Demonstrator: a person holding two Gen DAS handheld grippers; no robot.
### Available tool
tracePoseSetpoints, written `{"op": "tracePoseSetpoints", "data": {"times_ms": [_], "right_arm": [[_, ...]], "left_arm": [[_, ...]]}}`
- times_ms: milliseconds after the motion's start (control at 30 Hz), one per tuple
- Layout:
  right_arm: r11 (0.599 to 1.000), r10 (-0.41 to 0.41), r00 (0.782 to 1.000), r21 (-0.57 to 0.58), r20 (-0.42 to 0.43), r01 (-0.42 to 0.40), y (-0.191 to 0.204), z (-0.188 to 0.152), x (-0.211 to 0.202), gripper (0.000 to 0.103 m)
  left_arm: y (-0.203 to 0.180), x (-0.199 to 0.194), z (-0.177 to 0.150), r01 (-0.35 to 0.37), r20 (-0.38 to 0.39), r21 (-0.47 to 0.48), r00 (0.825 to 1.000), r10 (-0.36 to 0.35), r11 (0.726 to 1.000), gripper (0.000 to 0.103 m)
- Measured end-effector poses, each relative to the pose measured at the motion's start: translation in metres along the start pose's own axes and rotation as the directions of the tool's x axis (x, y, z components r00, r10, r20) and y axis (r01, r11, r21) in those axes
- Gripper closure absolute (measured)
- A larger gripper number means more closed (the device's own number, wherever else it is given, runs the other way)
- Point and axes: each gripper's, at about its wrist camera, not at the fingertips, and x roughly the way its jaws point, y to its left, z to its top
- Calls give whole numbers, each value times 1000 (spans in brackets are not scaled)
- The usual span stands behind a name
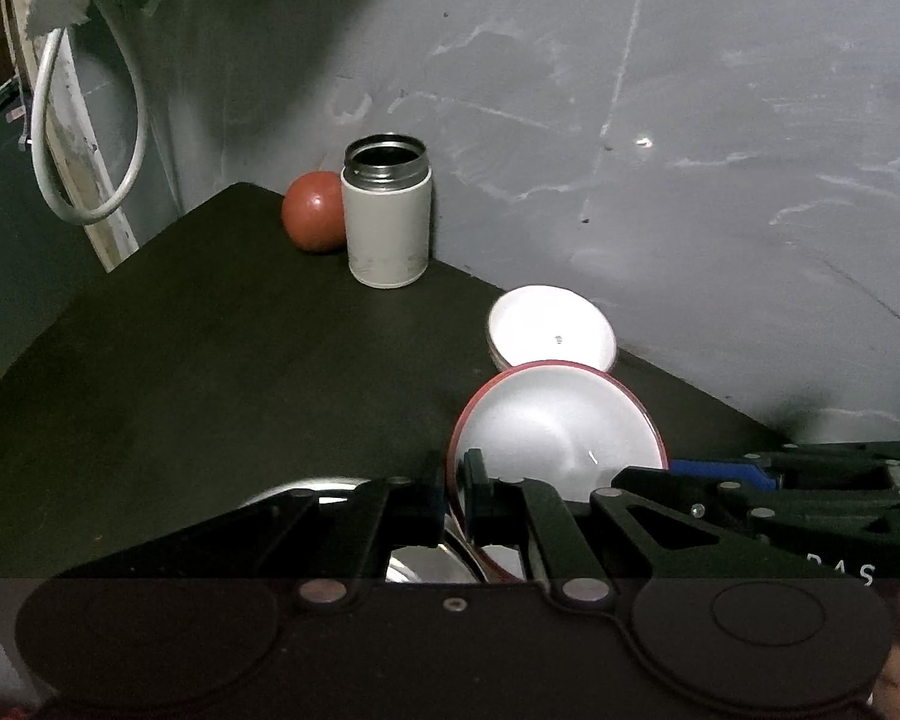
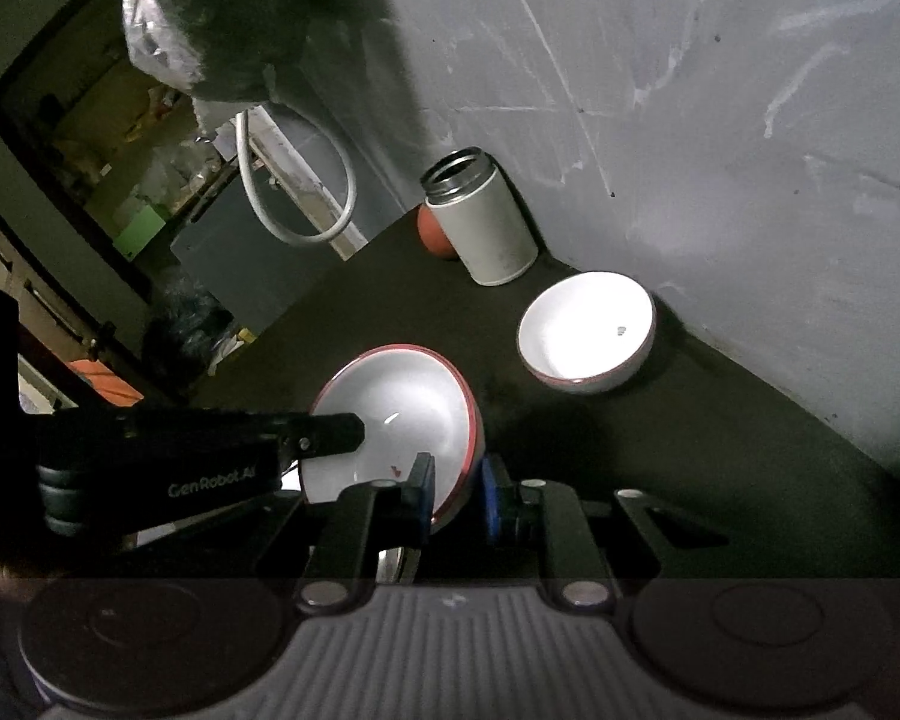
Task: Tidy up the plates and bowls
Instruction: 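Carry the white bowl with both grippers over the steel bowl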
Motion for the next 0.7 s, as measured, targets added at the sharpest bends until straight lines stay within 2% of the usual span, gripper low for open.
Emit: {"op": "tracePoseSetpoints", "data": {"times_ms": [433, 700], "right_arm": [[999, -33, 999, -29, 8, 33, 18, -41, -48, 84], [999, -43, 999, -30, -16, 42, 19, -67, -71, 84]], "left_arm": [[-15, -42, -42, 60, 37, -50, 998, -59, 997, 98], [-25, -54, -71, 91, 23, -94, 996, -89, 991, 98]]}}
